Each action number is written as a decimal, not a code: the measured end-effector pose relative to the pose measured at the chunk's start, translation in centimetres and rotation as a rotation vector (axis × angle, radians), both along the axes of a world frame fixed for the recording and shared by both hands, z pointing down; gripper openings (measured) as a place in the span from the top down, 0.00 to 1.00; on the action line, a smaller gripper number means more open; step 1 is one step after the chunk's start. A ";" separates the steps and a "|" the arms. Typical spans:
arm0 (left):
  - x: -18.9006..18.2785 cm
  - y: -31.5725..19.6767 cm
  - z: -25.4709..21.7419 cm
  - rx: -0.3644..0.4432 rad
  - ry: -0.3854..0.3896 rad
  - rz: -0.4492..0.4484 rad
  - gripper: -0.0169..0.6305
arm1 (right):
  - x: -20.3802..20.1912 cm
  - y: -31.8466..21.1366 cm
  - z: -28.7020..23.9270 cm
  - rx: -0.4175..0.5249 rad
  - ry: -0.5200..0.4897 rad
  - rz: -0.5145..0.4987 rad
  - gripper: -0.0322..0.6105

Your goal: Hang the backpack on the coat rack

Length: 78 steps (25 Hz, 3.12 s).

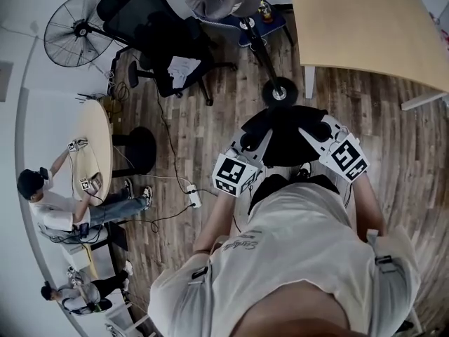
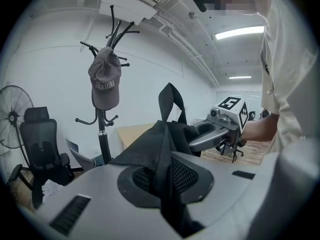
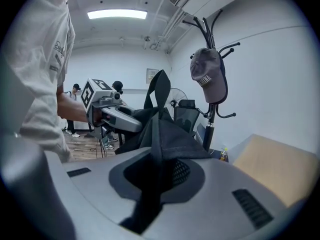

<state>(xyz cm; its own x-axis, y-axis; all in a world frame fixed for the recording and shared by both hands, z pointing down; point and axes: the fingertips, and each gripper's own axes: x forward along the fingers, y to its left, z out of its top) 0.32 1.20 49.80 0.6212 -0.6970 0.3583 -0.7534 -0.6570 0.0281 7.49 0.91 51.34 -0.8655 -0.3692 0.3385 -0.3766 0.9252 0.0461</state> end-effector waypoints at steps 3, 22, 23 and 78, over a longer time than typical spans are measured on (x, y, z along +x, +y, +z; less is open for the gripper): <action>0.3 -1.3 0.2 -0.016 0.003 0.001 0.91 | 0.2 -1.3 0.2 -0.006 0.008 -0.004 0.90; -2.2 -9.5 0.9 -0.040 0.033 0.103 0.91 | -2.2 -8.5 0.6 -0.110 0.053 0.091 0.90; -2.5 -10.0 0.7 -0.041 0.040 0.107 0.91 | -2.4 -8.9 0.4 -0.109 0.060 0.094 0.90; -8.2 -27.0 11.1 -0.249 0.029 -0.046 0.90 | -7.6 -27.0 11.1 -0.293 0.138 -0.015 0.90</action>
